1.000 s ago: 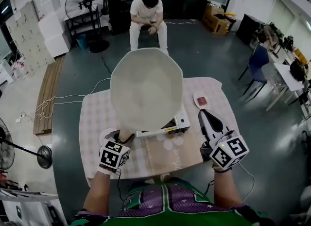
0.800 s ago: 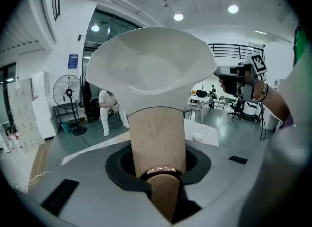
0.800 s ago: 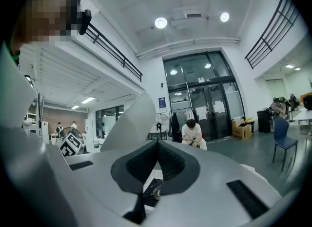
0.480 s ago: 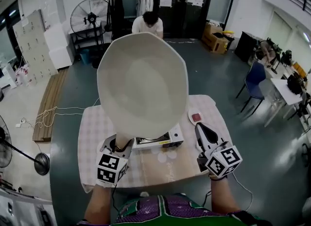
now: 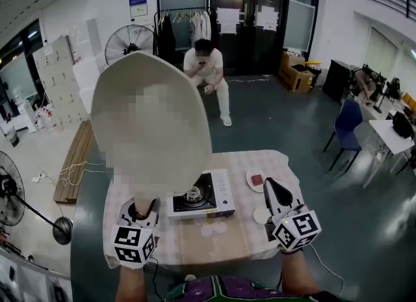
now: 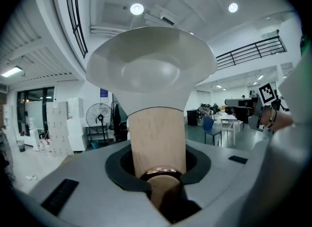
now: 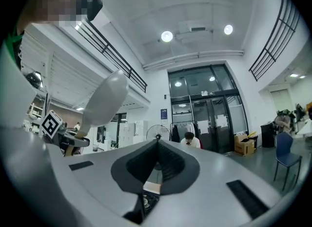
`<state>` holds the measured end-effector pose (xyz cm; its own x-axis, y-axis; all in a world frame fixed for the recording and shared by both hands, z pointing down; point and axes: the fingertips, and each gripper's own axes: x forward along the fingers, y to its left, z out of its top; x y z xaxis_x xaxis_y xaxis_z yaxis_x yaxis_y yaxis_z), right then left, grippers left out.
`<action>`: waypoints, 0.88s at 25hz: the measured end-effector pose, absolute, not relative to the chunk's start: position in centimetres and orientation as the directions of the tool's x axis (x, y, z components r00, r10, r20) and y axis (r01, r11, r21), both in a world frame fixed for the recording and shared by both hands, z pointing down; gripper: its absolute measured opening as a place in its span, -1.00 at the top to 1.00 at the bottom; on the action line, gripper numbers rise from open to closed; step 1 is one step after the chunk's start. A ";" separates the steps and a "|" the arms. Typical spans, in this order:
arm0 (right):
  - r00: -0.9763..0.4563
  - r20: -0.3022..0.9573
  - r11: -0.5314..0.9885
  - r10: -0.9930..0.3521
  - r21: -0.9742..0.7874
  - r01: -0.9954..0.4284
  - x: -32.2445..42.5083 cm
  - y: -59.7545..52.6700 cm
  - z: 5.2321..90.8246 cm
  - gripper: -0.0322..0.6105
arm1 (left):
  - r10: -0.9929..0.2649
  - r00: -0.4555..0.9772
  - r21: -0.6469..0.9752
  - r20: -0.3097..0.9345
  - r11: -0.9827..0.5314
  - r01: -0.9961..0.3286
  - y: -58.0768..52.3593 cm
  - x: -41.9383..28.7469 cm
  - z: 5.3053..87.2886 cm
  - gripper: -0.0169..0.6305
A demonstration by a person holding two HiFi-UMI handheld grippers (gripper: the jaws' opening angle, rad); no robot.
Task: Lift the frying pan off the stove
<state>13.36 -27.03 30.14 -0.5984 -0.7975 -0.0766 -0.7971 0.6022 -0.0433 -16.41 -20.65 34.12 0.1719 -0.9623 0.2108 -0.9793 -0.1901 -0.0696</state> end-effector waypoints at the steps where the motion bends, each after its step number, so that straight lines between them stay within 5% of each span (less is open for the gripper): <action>1: -0.596 -0.080 0.601 -0.799 -0.047 -0.798 14.1 -27.0 30.0 0.88 | -0.967 0.154 -0.068 0.202 -0.170 -0.983 -20.4 -16.3 33.7 0.54; 11: -0.607 -0.060 0.610 -0.792 -0.111 -0.785 15.8 -27.0 30.2 0.88 | -0.985 -0.022 -0.092 0.171 0.006 -0.996 -18.8 -18.5 31.8 0.54; 22: -0.622 -0.036 0.621 -0.782 -0.115 -0.775 13.8 -26.7 31.6 0.89 | -0.987 -0.063 -0.106 0.146 0.047 -0.993 -17.4 -20.6 31.8 0.54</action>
<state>13.80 -26.66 31.59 -0.6219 -0.7823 -0.0364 -0.7750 0.6215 -0.1151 -20.57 -17.39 31.75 -0.0626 -0.9873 0.1457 -0.9933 0.0473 -0.1059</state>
